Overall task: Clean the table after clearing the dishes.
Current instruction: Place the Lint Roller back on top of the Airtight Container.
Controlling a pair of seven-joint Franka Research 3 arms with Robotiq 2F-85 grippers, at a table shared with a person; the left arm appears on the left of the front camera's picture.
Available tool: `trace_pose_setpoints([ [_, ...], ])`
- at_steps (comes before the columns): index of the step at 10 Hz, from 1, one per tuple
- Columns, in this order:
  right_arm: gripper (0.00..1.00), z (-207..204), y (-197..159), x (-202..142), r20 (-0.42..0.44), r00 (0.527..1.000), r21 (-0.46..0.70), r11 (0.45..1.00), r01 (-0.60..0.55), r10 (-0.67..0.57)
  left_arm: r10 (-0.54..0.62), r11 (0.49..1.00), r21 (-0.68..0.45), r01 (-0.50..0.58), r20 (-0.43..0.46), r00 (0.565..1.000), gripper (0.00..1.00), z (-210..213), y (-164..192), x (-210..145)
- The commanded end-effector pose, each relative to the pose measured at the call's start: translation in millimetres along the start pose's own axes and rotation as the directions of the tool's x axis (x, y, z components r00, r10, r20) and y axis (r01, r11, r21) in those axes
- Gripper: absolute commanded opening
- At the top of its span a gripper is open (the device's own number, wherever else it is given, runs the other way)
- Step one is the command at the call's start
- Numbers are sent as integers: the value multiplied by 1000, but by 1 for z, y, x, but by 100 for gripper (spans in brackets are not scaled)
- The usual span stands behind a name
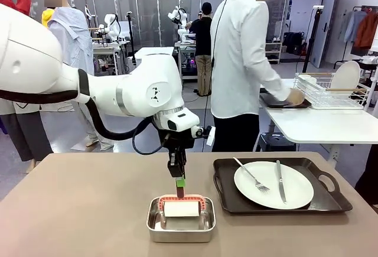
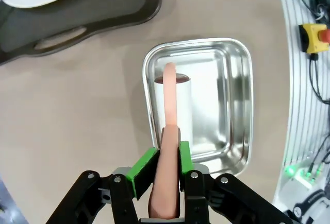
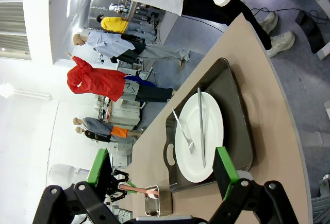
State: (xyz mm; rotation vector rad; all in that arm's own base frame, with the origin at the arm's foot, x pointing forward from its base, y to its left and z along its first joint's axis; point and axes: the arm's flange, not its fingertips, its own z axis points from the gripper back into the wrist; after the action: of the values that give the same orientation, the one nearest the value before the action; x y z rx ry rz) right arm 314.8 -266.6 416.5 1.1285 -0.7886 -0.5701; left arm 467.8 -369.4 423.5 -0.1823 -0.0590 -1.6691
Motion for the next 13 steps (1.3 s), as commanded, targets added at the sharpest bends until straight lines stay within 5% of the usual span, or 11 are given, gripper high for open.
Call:
trace_pose_setpoints([
  [1,100,3,1,-2,2,1000,7,1000,-7,7,59,997,48,-57,-25,998,23,-2,15,-1],
  [5,100,3,1,-2,2,1000,7,1000,-7,7,96,995,42,-94,-29,995,23,-12,23,-2],
  [6,100,3,1,-2,2,1000,7,1000,-7,7,95,994,52,-93,-22,995,65,-9,23,-2],
  [7,100,3,1,-2,2,1000,7,1000,-7,7,90,995,52,-89,-17,996,63,-6,23,-1],
  [8,100,3,1,-2,2,1000,7,1000,-7,7,80,996,48,-80,-15,997,100,-4,22,0],
  [9,100,3,1,-2,2,1000,7,1000,-7,7,48,998,32,-47,-17,999,64,-3,19,0],
  [10,100,3,1,-2,2,1000,7,1000,-7,7,51,998,35,-50,-13,999,100,-1,18,0],
  [13,100,3,1,-2,2,1000,7,1000,-7,7,57,997,55,-58,13,998,100,16,23,-3],
])
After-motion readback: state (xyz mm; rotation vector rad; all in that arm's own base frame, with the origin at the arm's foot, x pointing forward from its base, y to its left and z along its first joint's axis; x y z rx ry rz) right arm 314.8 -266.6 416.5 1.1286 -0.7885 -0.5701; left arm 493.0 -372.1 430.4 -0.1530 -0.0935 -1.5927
